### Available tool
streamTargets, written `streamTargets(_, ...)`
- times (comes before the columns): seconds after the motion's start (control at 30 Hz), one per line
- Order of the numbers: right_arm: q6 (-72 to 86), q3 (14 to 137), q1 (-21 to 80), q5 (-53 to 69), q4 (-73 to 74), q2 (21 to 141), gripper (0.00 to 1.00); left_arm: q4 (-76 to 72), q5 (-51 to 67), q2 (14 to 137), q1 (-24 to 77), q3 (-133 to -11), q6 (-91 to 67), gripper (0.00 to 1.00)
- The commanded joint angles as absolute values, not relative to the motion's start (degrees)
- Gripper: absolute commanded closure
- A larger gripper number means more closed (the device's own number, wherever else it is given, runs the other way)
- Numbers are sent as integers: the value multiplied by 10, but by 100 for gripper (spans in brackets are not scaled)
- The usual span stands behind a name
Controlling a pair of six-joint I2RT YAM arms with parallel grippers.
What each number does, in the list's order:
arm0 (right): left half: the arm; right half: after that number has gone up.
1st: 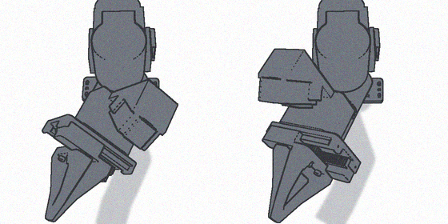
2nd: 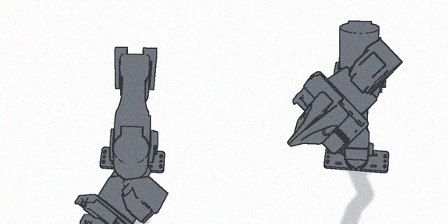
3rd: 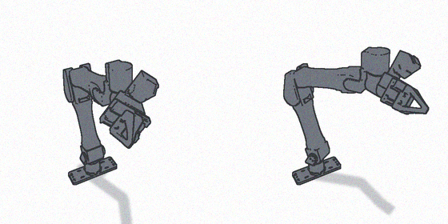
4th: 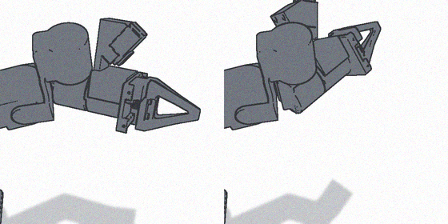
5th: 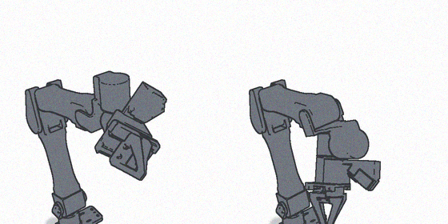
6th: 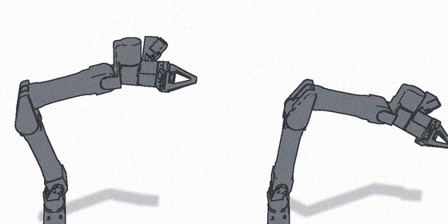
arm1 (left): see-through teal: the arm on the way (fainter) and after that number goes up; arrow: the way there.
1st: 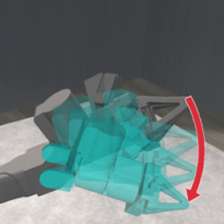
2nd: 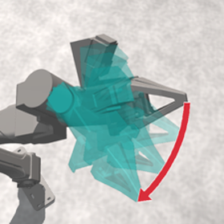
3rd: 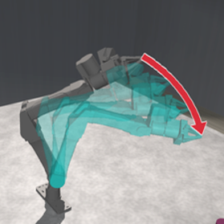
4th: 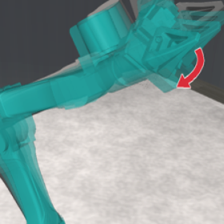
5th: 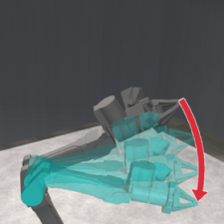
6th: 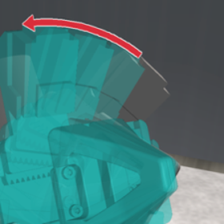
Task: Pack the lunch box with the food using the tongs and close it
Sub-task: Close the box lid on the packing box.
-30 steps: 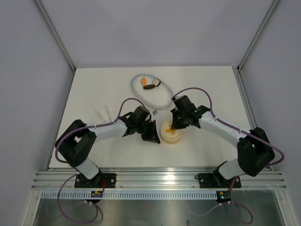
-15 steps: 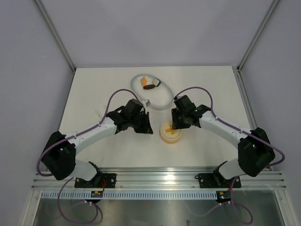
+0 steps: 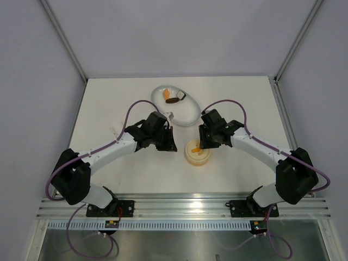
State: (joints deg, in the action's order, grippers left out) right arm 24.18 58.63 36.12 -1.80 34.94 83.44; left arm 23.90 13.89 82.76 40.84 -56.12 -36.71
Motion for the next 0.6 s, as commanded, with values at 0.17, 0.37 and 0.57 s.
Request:
streamTargets(0.17,260,602,373,-17,316,865,72,214,136,832,390,-570,-379,100)
streamTargets(0.37,262,620,391,-61,330,881,74,204,140,831,379,-555,-384,100)
streamTargets(0.57,268,635,415,-110,344,900,79,201,142,834,375,-549,-382,100)
